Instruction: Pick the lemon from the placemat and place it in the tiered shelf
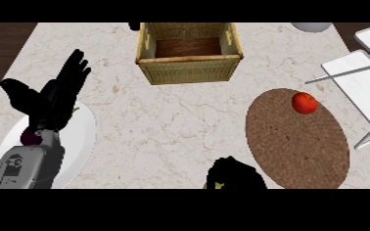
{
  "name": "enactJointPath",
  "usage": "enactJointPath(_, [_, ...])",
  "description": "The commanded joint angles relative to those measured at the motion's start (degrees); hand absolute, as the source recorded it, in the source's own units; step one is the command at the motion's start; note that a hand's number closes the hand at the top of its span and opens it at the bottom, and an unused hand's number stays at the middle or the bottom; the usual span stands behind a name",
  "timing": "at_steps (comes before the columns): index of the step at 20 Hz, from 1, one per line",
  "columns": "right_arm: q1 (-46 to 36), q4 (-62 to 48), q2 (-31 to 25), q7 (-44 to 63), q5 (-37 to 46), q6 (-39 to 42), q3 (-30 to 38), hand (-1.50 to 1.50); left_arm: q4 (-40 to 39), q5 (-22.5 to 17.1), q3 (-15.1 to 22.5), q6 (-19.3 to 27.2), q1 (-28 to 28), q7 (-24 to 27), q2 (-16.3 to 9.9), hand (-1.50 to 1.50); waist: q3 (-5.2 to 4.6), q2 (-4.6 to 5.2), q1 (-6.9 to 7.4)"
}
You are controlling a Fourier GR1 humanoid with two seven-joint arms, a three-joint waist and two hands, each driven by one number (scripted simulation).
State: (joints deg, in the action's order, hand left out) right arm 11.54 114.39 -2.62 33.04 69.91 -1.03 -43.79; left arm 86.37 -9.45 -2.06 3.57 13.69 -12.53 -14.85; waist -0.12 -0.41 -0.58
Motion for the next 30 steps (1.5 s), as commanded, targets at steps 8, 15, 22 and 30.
enactJointPath(8, [-3.41, 36.32, 1.47, 10.79, -5.37, 15.5, 7.86, 1.5, -1.0, -0.55, -2.0, -0.61, 1.55, -1.0, -1.19, 0.0, 0.01, 0.46, 0.13])
enactJointPath(15, [-13.32, 38.32, -0.02, 13.15, -7.42, 25.08, 23.95, 1.5, 0.77, -0.44, -1.47, -1.38, 0.05, -0.49, -0.92, 0.0, 0.07, 0.29, -0.09])
enactJointPath(22, [-24.12, 33.61, 0.49, 12.3, -14.58, 31.48, 44.38, 1.5, -0.45, 0.92, -0.99, -0.24, -0.49, 0.72, 0.37, 0.0, 0.21, 0.28, -0.73])
enactJointPath(30, [-31.39, 25.2, 1.99, 5.29, -22.37, 33.61, 66.02, 1.5, 1.46, 0.13, -1.4, -1.29, -4.01, 1.94, 0.49, 0.0, 0.39, -0.29, -1.23])
